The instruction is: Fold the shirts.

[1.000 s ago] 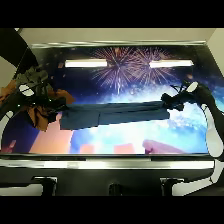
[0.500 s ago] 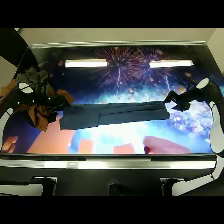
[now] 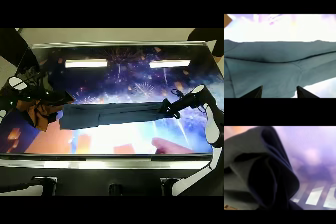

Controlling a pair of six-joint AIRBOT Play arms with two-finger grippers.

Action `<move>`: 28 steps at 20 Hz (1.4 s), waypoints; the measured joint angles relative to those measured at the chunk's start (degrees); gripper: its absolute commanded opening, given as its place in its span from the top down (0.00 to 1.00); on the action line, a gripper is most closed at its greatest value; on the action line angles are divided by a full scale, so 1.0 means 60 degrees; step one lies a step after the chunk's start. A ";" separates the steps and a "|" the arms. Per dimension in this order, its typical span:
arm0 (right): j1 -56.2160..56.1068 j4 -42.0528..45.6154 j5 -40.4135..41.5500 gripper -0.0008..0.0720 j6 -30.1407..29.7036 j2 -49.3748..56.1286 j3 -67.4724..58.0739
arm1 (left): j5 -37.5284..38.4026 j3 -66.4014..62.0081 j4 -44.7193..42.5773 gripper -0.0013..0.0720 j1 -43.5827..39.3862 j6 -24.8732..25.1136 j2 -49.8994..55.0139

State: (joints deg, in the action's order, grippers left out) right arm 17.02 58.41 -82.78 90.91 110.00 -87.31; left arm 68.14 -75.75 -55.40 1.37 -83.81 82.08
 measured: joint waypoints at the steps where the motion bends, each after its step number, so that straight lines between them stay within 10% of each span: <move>1: -0.0066 0.0051 0.0069 0.93 0.0000 -0.0011 -0.0011 | 0.0000 0.0000 0.0044 0.26 -0.0127 0.0000 -0.0044; 4: -0.0175 0.0328 0.0401 0.93 -0.0124 -0.0342 0.0000 | -0.0117 0.0036 0.0058 0.29 -0.0656 0.0000 -0.0066; 7: -0.0171 0.0251 0.0299 0.93 -0.0350 -0.1370 -0.0015 | -0.0554 0.0102 0.0135 0.83 -0.1475 -0.0004 0.0127; 10: -0.0368 0.0146 0.0076 0.93 -0.0470 -0.2754 -0.0022 | -0.1464 0.0127 0.0678 0.93 -0.2612 -0.0026 0.0692; 28: -0.3413 0.0703 -0.1042 0.93 -0.0157 -0.7388 -0.0018 | -0.2914 -0.1843 0.7949 0.94 -0.6076 0.1395 0.5093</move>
State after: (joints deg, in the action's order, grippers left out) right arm -3.46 62.63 -89.03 89.97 65.67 -87.42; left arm 50.65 -86.80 -7.70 -35.09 -75.44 112.64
